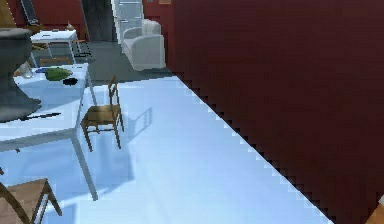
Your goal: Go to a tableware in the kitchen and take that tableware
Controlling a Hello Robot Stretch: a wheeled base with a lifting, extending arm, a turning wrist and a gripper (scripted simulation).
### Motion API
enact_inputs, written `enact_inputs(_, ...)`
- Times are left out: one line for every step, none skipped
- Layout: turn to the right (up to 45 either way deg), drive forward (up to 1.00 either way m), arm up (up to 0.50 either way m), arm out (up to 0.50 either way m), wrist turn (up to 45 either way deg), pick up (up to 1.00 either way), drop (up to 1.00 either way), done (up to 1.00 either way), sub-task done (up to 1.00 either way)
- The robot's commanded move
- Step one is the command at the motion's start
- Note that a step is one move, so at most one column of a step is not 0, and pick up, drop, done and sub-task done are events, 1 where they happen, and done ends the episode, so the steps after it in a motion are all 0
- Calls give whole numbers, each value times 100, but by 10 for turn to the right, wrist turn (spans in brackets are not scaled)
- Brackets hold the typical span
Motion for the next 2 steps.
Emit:
enact_inputs(0,0,0,0,450,0,0,0,0)
enact_inputs(0,0,0,0,450,0,0,0,0)
